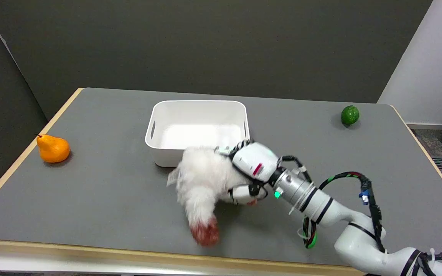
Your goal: Place the blackboard eraser into the white box.
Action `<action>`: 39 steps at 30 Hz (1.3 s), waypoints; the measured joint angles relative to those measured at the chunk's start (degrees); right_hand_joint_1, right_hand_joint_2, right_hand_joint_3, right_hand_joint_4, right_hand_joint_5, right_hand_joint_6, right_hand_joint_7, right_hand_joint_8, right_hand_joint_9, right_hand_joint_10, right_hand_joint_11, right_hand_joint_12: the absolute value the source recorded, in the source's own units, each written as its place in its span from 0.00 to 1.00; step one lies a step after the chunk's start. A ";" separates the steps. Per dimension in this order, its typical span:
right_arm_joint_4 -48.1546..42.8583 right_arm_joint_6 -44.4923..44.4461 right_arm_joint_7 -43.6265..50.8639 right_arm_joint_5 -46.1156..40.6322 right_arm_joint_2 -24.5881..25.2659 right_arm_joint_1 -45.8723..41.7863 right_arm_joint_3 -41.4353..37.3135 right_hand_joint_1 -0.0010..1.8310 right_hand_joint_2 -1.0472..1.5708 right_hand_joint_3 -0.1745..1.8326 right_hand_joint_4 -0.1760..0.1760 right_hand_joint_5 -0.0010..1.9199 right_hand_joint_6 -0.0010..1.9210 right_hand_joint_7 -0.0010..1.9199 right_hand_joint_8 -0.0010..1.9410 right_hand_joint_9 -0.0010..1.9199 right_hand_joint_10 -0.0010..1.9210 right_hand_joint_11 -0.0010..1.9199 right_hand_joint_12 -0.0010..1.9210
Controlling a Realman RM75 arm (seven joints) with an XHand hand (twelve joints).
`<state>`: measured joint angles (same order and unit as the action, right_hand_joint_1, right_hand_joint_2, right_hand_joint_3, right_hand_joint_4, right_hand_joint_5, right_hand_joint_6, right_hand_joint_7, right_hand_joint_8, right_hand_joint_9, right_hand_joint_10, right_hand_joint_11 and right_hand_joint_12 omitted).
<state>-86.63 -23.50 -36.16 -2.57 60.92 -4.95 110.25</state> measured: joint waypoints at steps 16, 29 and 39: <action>-0.57 -21.55 0.06 -19.59 -1.52 0.46 -7.77 0.73 0.85 0.18 0.00 0.25 0.80 0.41 0.73 0.38 0.84 0.42 1.00; 9.83 -30.45 0.11 -35.82 -2.37 11.54 -4.04 0.73 0.85 0.21 0.00 0.24 0.82 0.39 0.76 0.37 0.86 0.39 1.00; 23.95 -24.99 0.15 -42.88 1.34 27.35 6.23 0.73 0.85 0.18 0.00 0.25 0.81 0.39 0.75 0.37 0.85 0.36 1.00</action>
<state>-62.68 -48.49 -36.01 -45.46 62.26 22.40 116.48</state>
